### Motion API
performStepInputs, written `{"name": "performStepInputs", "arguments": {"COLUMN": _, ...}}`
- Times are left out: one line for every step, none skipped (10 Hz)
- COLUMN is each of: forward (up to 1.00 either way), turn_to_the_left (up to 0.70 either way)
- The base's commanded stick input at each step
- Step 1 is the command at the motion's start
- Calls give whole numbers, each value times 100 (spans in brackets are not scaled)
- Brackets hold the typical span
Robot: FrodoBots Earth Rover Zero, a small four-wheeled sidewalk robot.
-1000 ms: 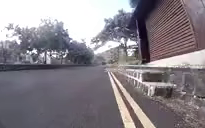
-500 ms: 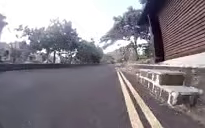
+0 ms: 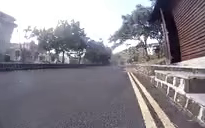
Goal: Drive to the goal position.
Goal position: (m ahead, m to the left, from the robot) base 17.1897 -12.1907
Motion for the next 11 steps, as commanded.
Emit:
{"name": "performStepInputs", "arguments": {"forward": 70, "turn_to_the_left": 0}}
{"name": "performStepInputs", "arguments": {"forward": 70, "turn_to_the_left": 0}}
{"name": "performStepInputs", "arguments": {"forward": 70, "turn_to_the_left": 0}}
{"name": "performStepInputs", "arguments": {"forward": 70, "turn_to_the_left": 0}}
{"name": "performStepInputs", "arguments": {"forward": 70, "turn_to_the_left": 0}}
{"name": "performStepInputs", "arguments": {"forward": 70, "turn_to_the_left": 0}}
{"name": "performStepInputs", "arguments": {"forward": 70, "turn_to_the_left": 0}}
{"name": "performStepInputs", "arguments": {"forward": 70, "turn_to_the_left": 0}}
{"name": "performStepInputs", "arguments": {"forward": 70, "turn_to_the_left": 0}}
{"name": "performStepInputs", "arguments": {"forward": 70, "turn_to_the_left": 0}}
{"name": "performStepInputs", "arguments": {"forward": 70, "turn_to_the_left": 0}}
